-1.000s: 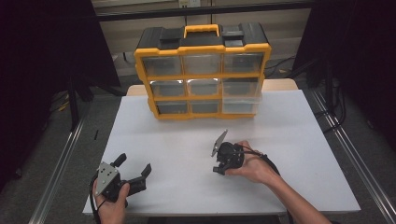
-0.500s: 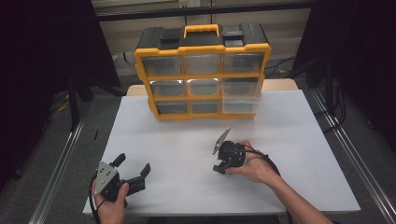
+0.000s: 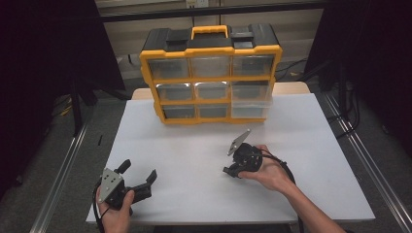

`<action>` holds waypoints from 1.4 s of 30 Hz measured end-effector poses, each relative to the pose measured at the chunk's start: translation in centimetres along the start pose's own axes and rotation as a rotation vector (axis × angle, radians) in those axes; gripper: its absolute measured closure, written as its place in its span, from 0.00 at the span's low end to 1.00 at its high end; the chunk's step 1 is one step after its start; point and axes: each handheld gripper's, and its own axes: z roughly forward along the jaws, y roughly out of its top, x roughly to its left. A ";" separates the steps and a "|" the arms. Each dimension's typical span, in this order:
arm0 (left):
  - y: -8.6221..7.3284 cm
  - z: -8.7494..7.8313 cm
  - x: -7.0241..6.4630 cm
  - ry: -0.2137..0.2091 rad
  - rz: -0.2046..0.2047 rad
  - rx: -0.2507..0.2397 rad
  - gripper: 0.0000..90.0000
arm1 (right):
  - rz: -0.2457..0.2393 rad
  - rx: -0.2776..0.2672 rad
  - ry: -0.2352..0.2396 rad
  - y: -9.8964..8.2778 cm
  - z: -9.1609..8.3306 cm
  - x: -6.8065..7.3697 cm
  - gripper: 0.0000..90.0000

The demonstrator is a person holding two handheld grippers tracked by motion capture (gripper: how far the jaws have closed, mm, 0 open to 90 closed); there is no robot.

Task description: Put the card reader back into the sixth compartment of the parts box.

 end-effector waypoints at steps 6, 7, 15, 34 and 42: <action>0.0 0.0 0.0 -0.001 -0.001 -0.002 0.03 | 0.019 -0.042 -0.010 -0.5 -0.9 0.0 0.82; 0.0 0.0 -0.1 -0.005 -0.002 -0.002 0.03 | 0.024 -0.050 -0.009 -0.6 -1.1 -0.1 0.82; 0.0 0.0 0.0 -0.005 -0.002 -0.003 0.03 | 0.025 -0.130 -0.024 -0.9 -2.2 -0.2 0.82; 0.0 0.0 -0.1 -0.003 0.000 -0.003 0.03 | -0.010 -0.250 -0.055 -0.7 -4.7 -0.1 0.82; 0.0 0.0 -0.1 -0.004 -0.005 -0.005 0.03 | -0.010 -0.320 -0.054 -0.3 -6.1 0.0 0.82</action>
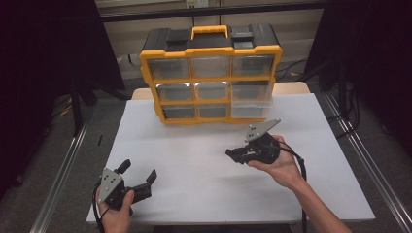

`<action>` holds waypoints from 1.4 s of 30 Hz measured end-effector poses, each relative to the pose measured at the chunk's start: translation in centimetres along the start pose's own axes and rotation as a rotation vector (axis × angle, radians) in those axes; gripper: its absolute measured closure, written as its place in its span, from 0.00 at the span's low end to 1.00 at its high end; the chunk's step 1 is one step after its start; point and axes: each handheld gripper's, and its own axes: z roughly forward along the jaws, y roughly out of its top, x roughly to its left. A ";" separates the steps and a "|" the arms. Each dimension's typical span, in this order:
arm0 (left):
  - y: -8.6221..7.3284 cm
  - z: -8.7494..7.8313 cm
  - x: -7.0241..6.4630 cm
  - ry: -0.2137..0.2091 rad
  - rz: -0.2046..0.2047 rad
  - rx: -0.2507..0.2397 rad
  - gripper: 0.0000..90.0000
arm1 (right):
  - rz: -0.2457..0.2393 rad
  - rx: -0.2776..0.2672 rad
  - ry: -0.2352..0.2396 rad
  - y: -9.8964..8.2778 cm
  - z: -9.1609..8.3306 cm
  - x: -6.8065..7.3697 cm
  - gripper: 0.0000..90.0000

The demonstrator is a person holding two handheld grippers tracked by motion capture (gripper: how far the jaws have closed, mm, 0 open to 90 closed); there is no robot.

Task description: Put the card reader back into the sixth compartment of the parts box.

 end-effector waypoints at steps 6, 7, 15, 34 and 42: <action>0.0 0.0 0.0 0.003 0.004 0.000 0.03 | -0.006 -0.037 -0.010 0.7 -0.8 0.0 0.82; 0.0 0.0 0.0 0.004 0.003 0.000 0.03 | -0.006 -0.037 -0.010 0.7 -0.8 0.0 0.82; 0.0 0.0 0.0 0.002 0.001 -0.001 0.03 | -0.010 -0.103 -0.008 1.9 -2.5 -0.2 0.82; 0.0 -0.1 0.0 0.005 0.002 -0.003 0.03 | -0.021 -0.148 -0.021 3.8 -4.1 -0.8 0.82; 0.1 -0.2 0.1 0.006 0.006 -0.002 0.03 | -0.037 -0.145 -0.040 5.2 -5.0 -1.2 0.82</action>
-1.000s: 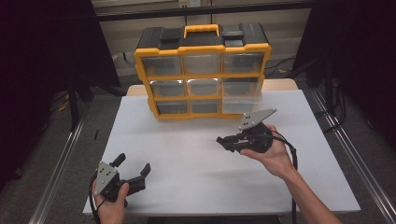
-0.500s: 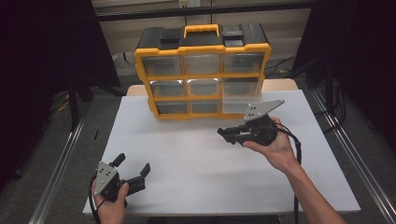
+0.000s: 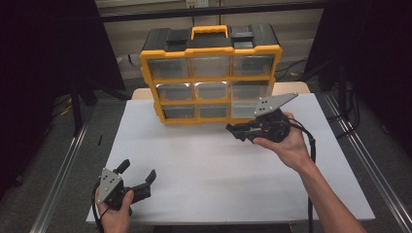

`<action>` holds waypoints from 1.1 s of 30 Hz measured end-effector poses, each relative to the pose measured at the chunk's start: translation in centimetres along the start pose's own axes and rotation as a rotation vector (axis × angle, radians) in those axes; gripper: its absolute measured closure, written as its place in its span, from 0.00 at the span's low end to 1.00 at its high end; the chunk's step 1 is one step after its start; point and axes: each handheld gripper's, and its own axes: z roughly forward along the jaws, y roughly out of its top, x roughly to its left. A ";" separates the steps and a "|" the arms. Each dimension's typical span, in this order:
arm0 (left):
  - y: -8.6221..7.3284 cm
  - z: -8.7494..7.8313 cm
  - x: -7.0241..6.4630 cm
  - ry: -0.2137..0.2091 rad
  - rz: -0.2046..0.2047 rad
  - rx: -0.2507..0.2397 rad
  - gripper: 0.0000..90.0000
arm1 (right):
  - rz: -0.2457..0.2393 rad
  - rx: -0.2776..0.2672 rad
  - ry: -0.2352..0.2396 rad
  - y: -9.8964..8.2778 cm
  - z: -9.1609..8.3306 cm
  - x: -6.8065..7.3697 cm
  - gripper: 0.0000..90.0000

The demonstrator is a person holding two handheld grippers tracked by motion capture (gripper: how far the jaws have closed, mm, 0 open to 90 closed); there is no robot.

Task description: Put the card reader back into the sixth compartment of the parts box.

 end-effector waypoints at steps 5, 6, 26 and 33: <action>0.0 0.0 0.0 -0.001 -0.003 -0.004 0.03 | -0.006 0.000 -0.007 0.6 -0.4 -0.4 0.82; 0.0 0.0 0.0 -0.001 -0.003 -0.004 0.03 | -0.006 0.000 -0.007 0.6 -0.4 -0.4 0.82; 0.0 -0.1 0.1 0.002 -0.002 -0.008 0.03 | -0.029 0.019 -0.030 3.7 -1.8 -1.7 0.82; 0.0 0.0 -0.1 -0.004 -0.002 -0.010 0.03 | -0.033 0.037 -0.057 4.6 -2.5 -2.5 0.82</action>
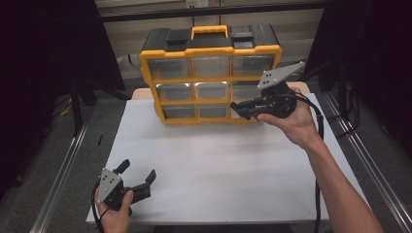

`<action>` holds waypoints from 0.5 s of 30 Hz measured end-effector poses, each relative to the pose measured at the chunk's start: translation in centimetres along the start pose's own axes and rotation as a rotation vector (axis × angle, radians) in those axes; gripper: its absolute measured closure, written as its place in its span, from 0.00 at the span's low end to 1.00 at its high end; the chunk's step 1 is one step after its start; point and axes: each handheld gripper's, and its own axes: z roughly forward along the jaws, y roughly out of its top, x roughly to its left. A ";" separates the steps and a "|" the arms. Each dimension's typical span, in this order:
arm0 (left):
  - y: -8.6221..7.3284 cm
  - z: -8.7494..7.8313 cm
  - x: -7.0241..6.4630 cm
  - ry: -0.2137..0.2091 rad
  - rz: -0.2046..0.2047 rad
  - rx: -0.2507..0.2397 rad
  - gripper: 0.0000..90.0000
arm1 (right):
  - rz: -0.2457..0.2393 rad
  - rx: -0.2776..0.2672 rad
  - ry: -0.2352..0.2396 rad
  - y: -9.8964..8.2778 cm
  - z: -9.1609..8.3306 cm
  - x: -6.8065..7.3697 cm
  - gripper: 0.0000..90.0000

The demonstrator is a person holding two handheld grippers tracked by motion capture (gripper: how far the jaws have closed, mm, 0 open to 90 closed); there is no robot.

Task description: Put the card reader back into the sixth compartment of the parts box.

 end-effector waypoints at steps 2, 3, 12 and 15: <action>0.0 0.0 0.0 0.000 -0.001 -0.001 0.03 | -0.002 0.006 -0.007 0.3 -0.2 -0.2 0.82; 0.0 0.0 0.0 0.001 -0.003 -0.001 0.03 | -0.002 0.006 -0.007 0.3 -0.2 -0.2 0.82; 0.0 0.0 0.0 0.001 -0.003 0.000 0.03 | 0.011 0.025 -0.034 1.2 -0.5 -1.4 0.82; 0.0 0.0 0.0 0.001 -0.002 0.000 0.03 | 0.010 0.034 -0.044 1.4 -0.5 -1.8 0.82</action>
